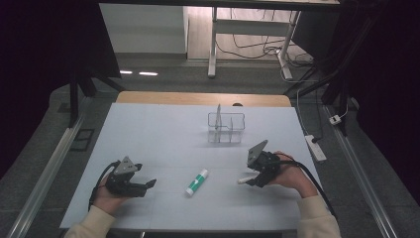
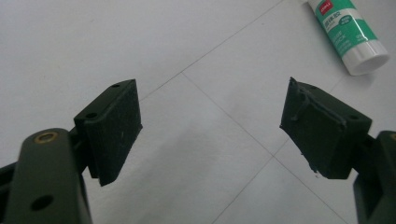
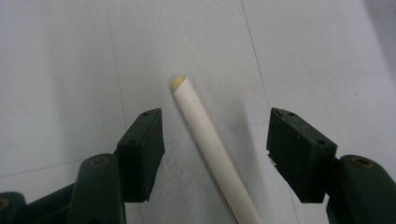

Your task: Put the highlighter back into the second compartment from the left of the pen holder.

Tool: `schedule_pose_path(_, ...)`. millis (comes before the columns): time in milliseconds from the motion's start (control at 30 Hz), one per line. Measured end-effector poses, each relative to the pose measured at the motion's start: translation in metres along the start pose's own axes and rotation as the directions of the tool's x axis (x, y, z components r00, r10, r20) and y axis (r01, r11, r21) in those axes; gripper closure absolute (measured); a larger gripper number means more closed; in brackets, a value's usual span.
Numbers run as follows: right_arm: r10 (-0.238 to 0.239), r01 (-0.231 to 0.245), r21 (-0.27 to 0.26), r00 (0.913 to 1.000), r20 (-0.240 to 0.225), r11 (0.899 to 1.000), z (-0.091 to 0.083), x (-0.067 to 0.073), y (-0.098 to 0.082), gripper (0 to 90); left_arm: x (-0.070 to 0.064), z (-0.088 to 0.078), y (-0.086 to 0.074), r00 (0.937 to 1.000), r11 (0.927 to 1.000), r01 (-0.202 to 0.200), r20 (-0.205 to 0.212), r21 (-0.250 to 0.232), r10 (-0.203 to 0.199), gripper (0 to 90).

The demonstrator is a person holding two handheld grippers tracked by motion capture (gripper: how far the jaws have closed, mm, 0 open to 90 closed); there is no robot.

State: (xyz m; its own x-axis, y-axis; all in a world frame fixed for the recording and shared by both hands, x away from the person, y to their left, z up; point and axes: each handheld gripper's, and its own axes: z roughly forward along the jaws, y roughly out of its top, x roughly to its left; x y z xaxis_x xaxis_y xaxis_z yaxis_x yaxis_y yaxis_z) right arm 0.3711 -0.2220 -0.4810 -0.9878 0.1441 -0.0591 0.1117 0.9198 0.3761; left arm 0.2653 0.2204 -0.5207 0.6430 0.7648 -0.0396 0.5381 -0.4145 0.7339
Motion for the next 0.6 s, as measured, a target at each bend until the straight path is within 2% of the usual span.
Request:
schedule_pose_path(367, -0.025, 0.025, 0.029, 0.9997, -0.003, 0.999, 0.0082, 0.0009, 0.0002, 38.0, 0.0001, 0.0001, -0.0004, 1.0000, 1.0000, -0.003, 0.001, 0.003, 0.003, 20.3)
schedule_pose_path(500, -0.022, 0.022, 0.037, 0.9997, -0.006, 0.999, 0.0090, 0.0021, 0.0005, 42.5, 0.0001, 0.0000, -0.0005, 1.0000, 1.0000, -0.004, 0.001, 0.002, 0.004, 20.3)
schedule_pose_path(600, -0.044, 0.044, 0.039, 0.9990, 0.001, 0.998, 0.0098, 0.0026, 0.0007, 48.4, 0.0000, -0.0001, -0.0006, 1.0000, 1.0000, -0.005, 0.000, 0.002, 0.005, 20.3)
